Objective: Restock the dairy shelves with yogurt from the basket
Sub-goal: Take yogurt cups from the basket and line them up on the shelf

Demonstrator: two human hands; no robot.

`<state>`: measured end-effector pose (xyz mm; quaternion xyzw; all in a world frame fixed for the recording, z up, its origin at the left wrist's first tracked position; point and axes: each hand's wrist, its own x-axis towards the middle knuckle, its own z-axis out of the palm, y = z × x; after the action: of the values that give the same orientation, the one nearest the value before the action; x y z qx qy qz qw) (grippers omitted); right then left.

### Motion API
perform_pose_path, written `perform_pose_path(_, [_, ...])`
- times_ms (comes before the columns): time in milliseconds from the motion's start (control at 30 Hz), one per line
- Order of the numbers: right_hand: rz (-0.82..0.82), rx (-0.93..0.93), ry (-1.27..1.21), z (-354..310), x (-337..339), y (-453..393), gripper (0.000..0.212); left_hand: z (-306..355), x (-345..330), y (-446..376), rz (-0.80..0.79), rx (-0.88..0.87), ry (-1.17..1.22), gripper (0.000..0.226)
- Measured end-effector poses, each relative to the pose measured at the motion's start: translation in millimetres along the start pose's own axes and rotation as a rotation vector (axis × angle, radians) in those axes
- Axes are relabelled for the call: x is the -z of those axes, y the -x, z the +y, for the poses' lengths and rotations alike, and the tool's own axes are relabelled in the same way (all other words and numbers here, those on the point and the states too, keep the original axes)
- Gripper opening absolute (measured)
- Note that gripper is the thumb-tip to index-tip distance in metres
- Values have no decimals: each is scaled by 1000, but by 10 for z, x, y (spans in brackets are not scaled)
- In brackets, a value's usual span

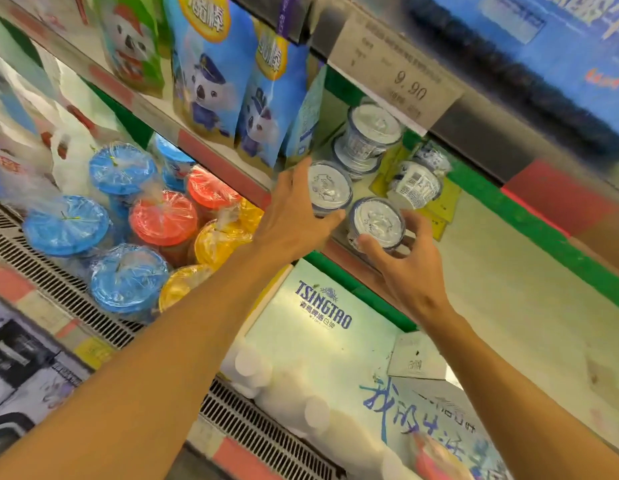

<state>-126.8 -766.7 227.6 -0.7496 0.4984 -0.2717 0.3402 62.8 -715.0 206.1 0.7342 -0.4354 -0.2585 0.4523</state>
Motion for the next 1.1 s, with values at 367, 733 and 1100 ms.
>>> perform_pose_path(367, [81,32,-32,113,-105,48,72,-91,-121,52,96,-56,-8,98])
perform_pose_path(733, [275,26,-73,111,84,-198,55,110,-314,169,255,-269,-416,83])
perform_pose_path(1100, [156,-238,-71,46,185,-1177,41,187,-324,170,146,-201,-536,82])
